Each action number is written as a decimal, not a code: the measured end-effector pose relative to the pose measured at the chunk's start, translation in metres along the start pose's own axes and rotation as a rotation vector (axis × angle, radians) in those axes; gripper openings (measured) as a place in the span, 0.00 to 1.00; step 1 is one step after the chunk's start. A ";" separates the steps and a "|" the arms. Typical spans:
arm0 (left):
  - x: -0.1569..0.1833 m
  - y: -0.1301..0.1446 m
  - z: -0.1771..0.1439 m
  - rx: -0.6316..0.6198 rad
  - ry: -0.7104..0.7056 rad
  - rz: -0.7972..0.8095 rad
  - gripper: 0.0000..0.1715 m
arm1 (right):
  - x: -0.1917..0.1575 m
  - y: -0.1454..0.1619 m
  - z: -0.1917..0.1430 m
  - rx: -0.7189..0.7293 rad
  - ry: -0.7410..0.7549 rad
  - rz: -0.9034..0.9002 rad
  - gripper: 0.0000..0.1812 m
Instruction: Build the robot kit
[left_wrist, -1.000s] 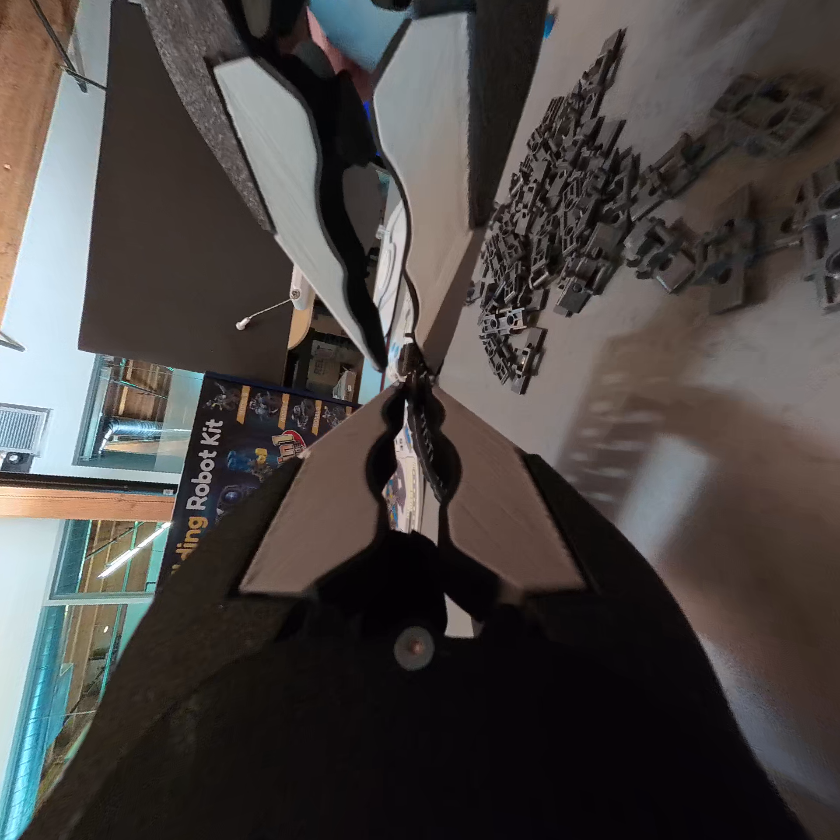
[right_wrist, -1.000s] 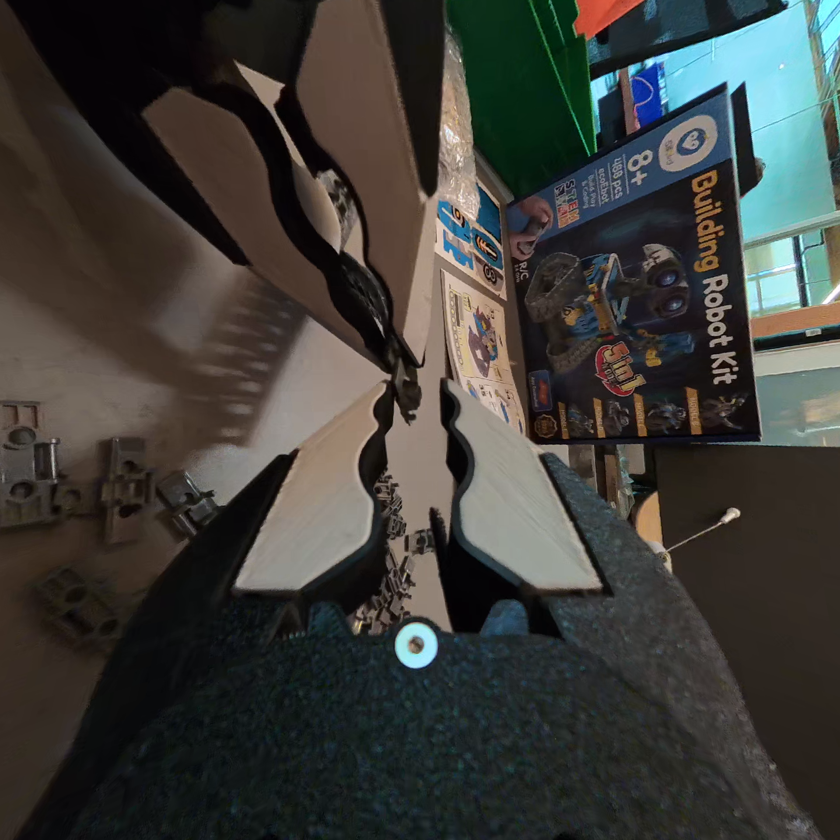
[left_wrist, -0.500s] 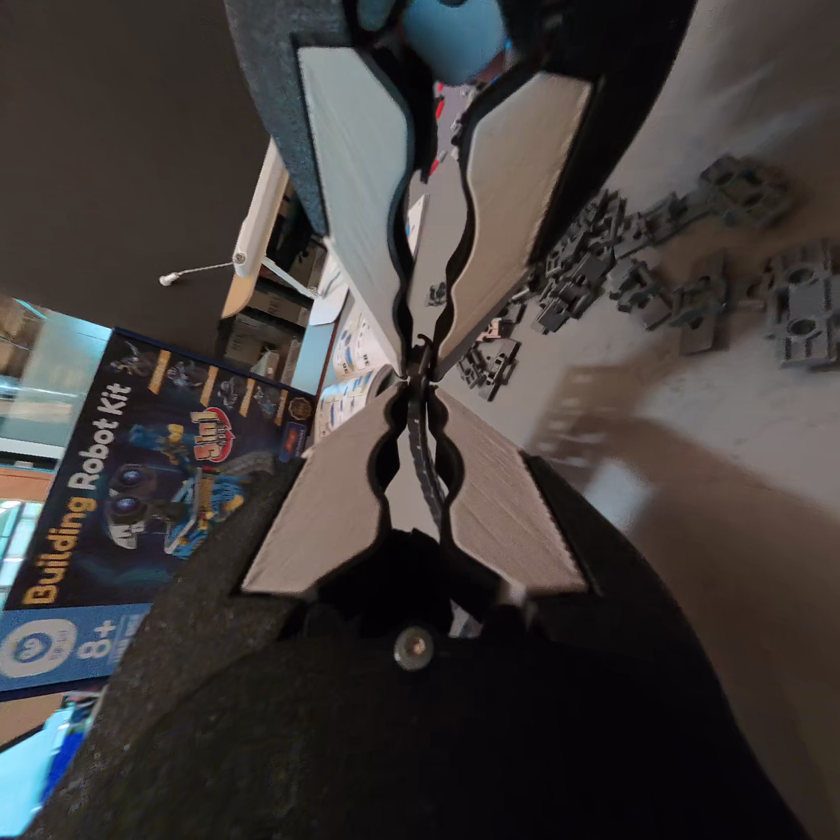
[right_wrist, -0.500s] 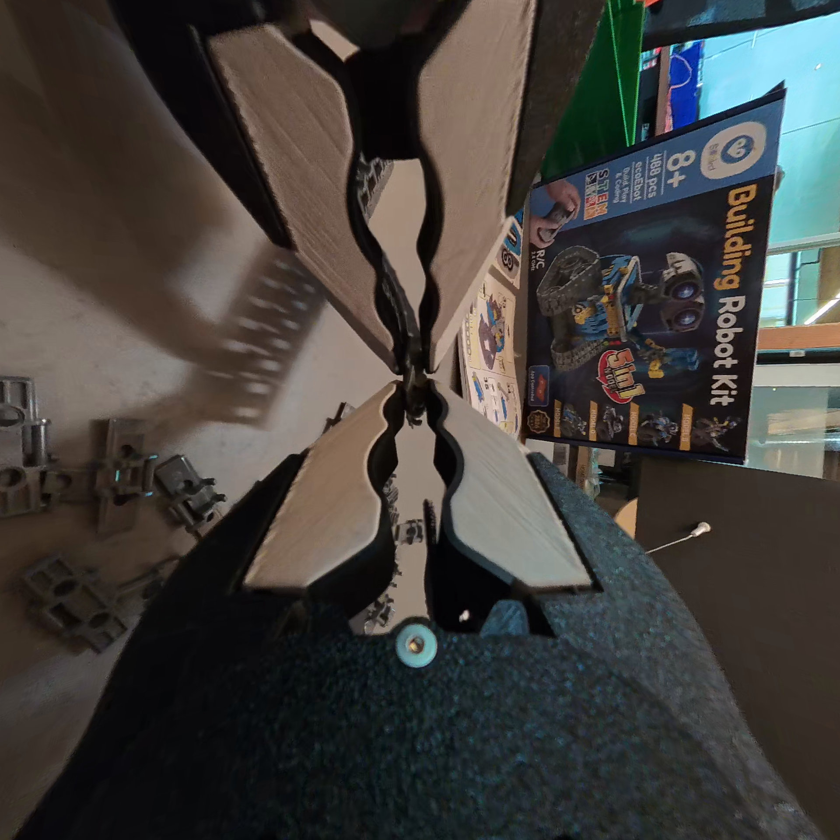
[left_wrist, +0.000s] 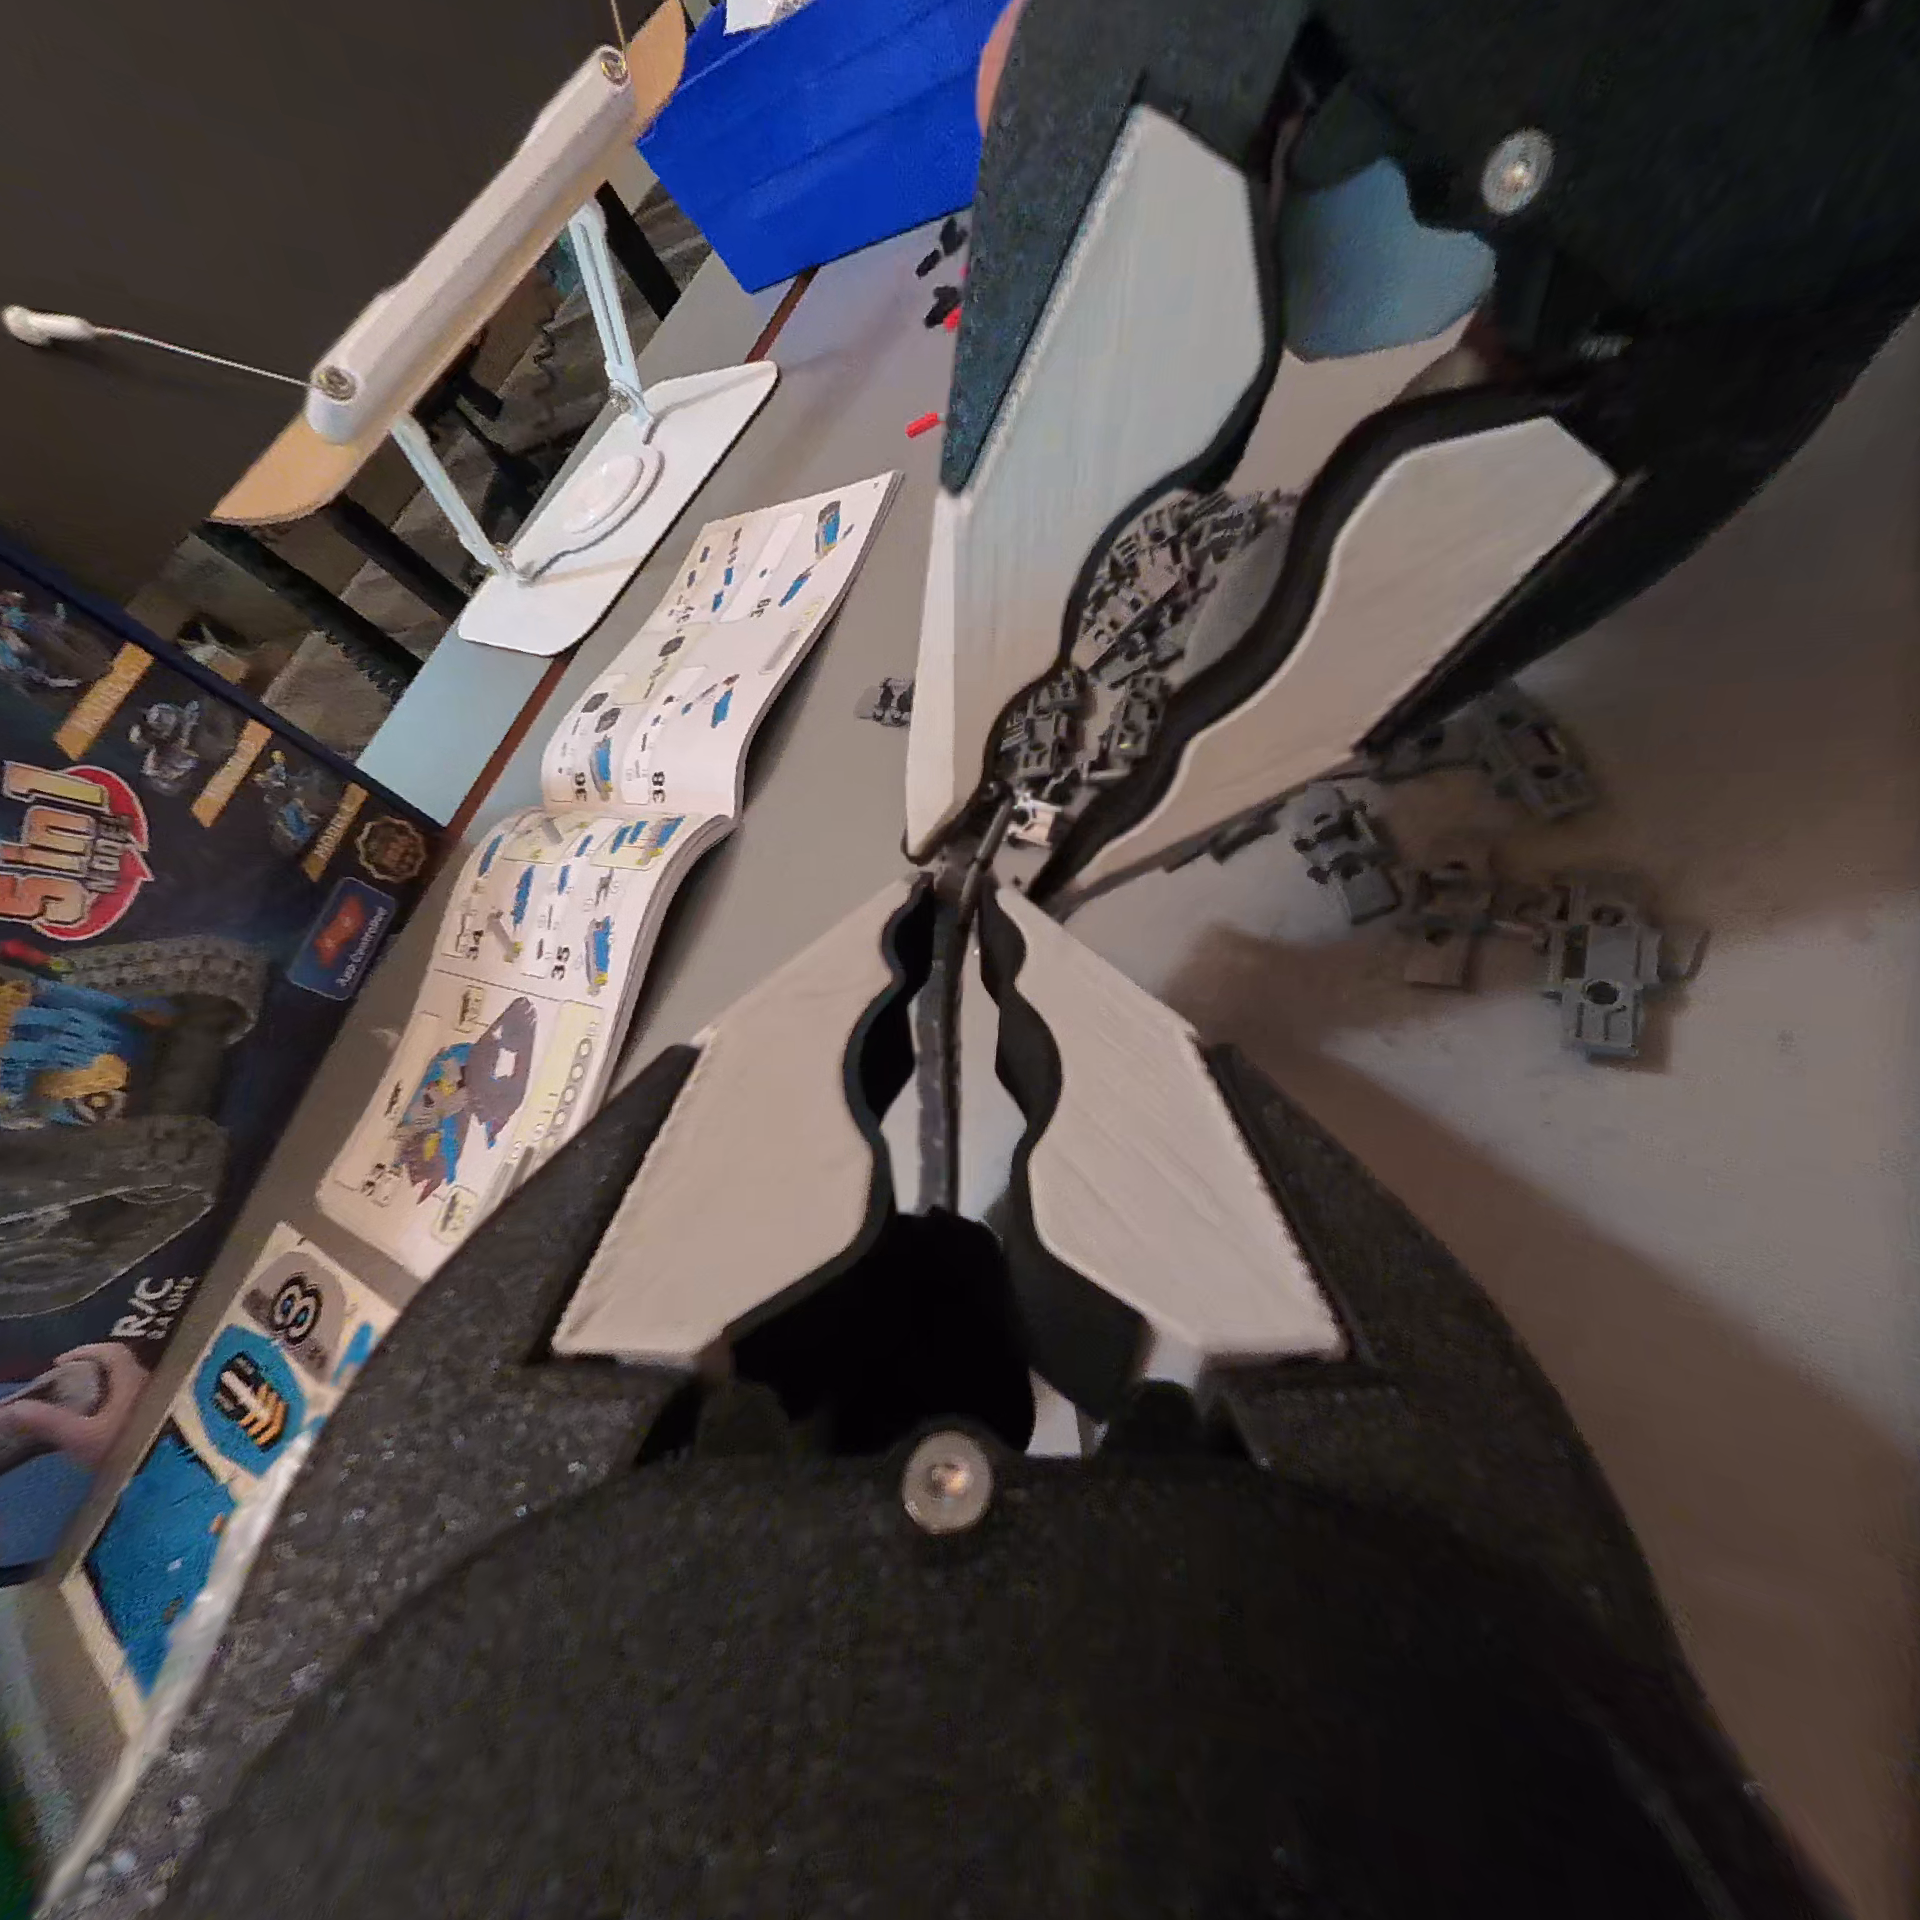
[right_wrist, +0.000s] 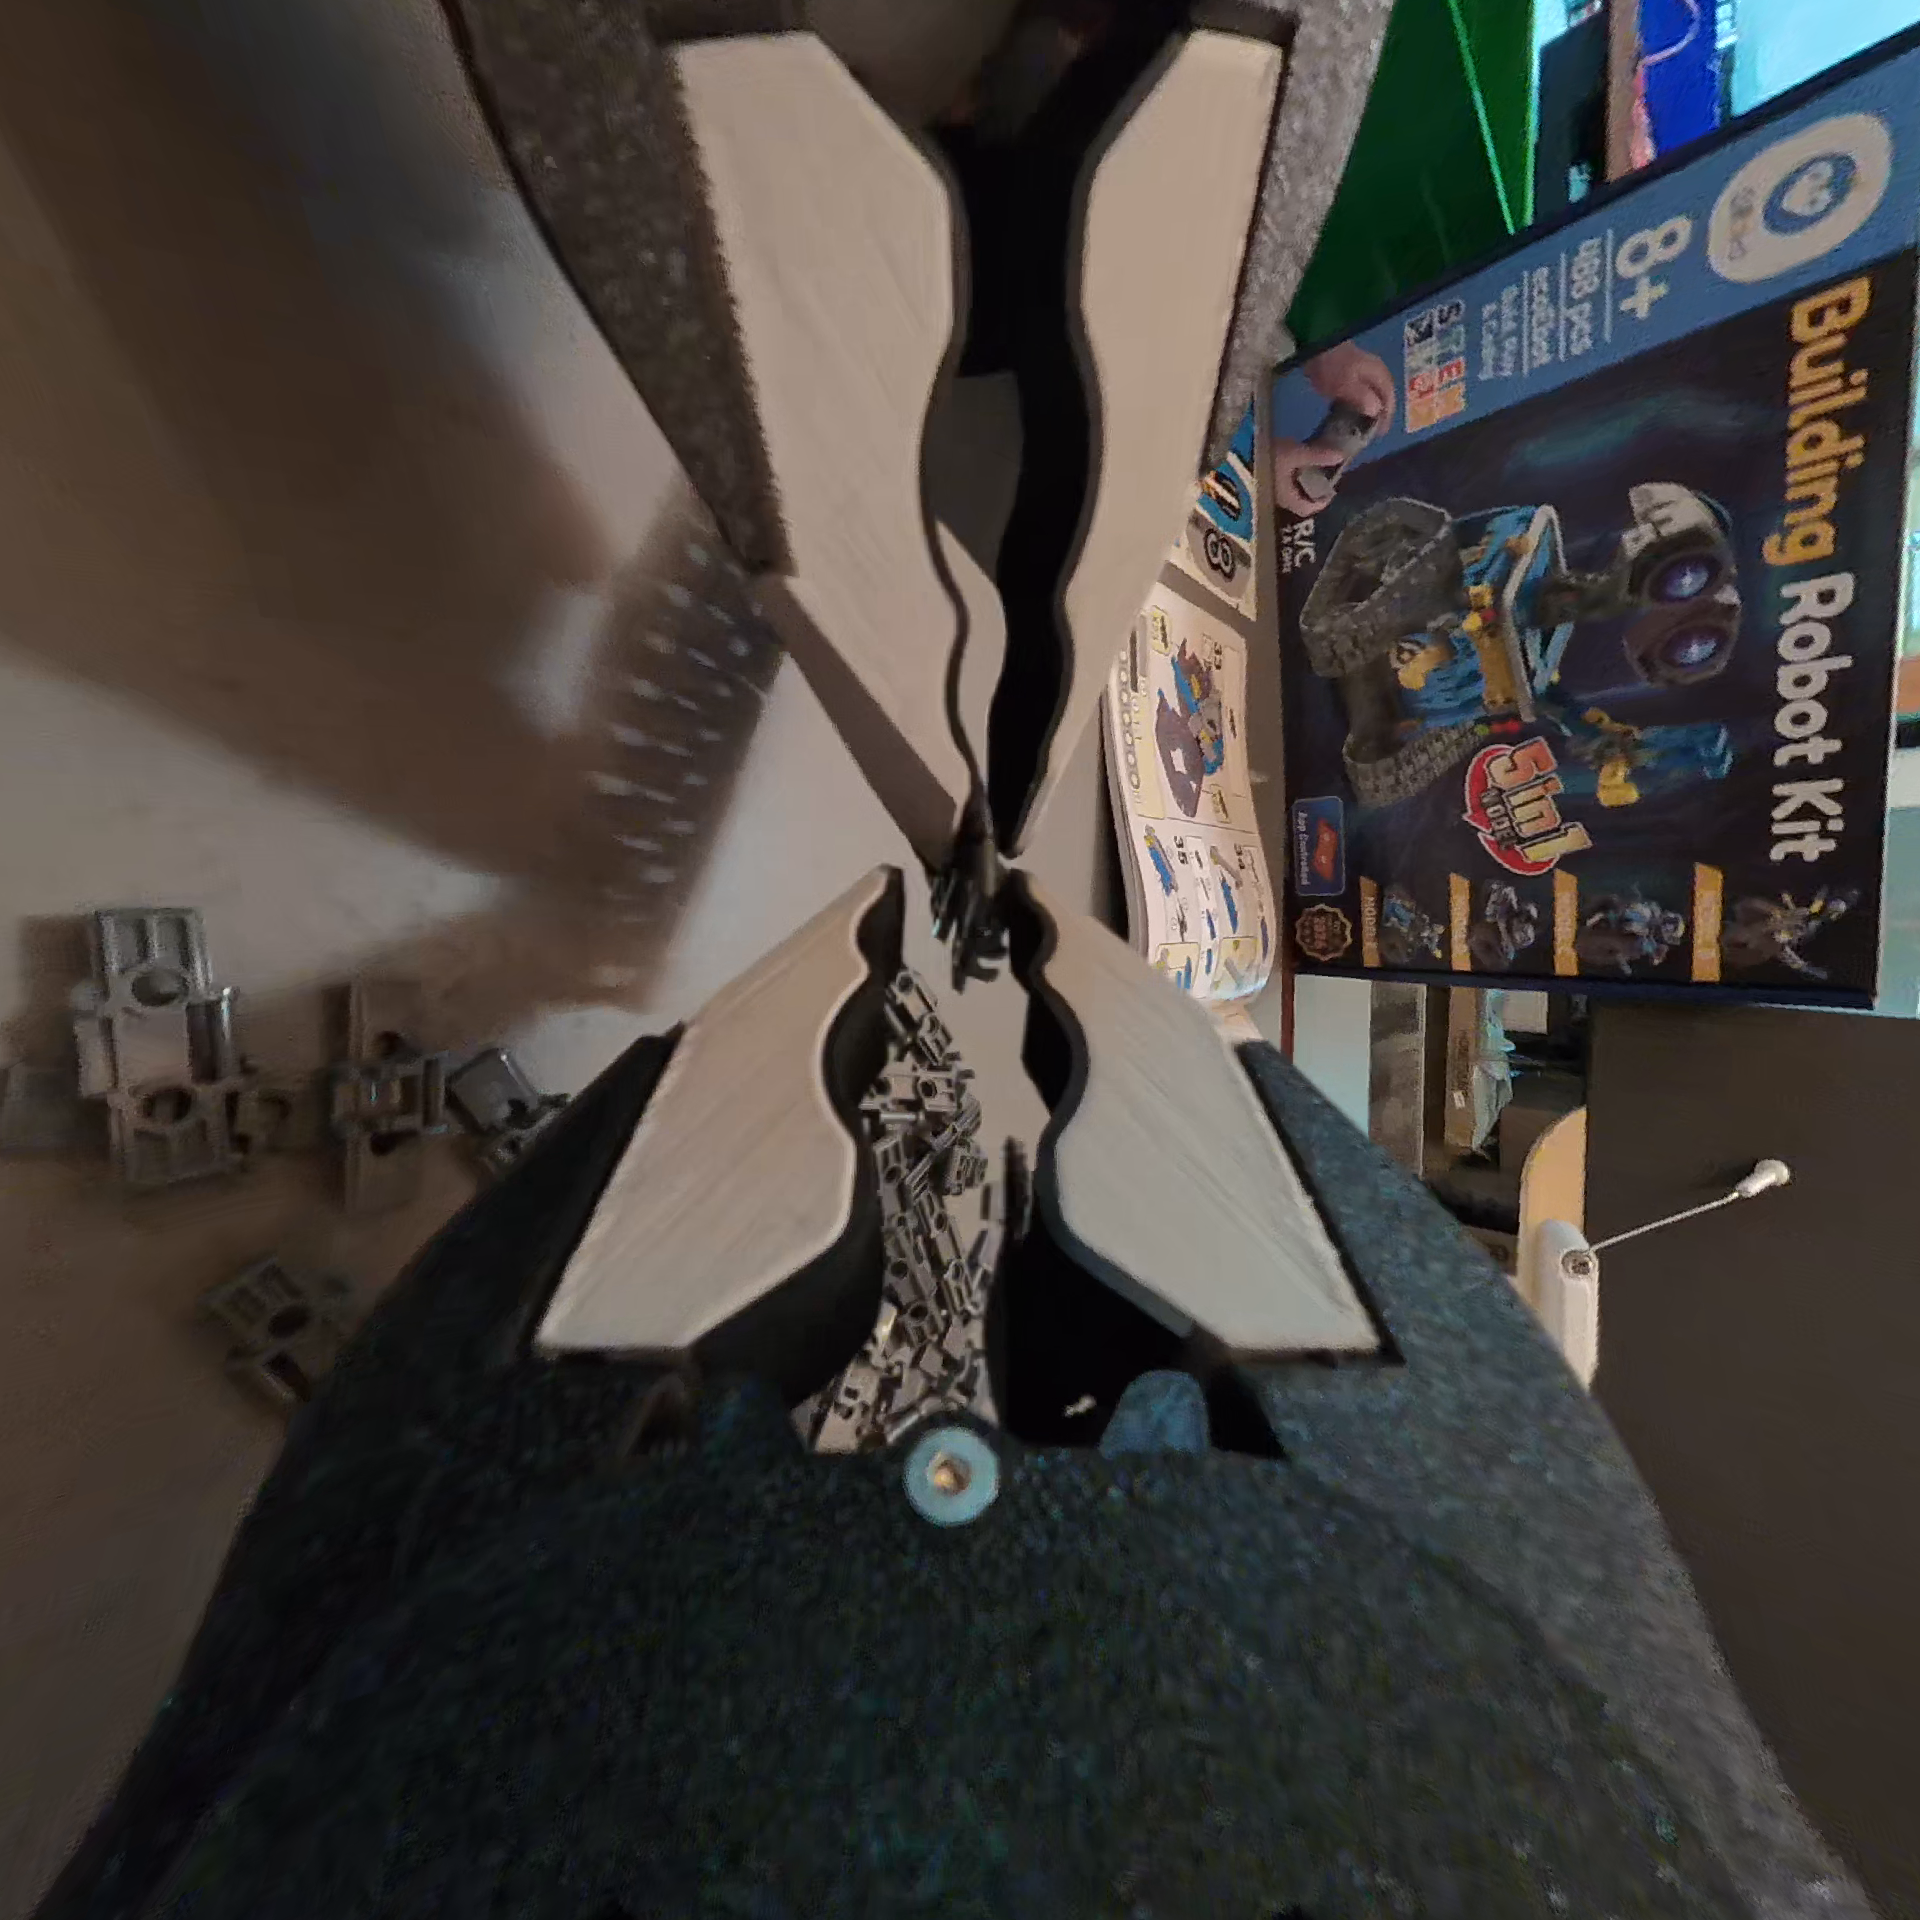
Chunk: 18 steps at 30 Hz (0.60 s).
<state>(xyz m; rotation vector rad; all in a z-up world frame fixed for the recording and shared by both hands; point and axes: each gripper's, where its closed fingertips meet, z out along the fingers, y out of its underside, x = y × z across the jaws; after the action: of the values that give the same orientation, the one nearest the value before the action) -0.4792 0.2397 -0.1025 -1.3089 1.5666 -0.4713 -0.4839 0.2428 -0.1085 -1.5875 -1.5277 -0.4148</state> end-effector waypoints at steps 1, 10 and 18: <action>0.001 -0.001 0.000 0.003 0.011 -0.016 0.04 | -0.001 -0.001 -0.001 -0.006 -0.009 -0.007 0.13; 0.002 0.000 -0.001 0.009 0.031 -0.051 0.04 | 0.001 -0.003 -0.001 -0.043 0.004 -0.045 0.07; 0.001 -0.001 0.000 0.013 0.040 -0.136 0.03 | 0.000 -0.002 -0.001 -0.052 0.006 -0.041 0.04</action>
<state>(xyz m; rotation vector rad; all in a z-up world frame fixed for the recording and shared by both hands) -0.4789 0.2383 -0.1025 -1.4098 1.5111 -0.5947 -0.4851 0.2422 -0.1075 -1.5960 -1.5583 -0.4855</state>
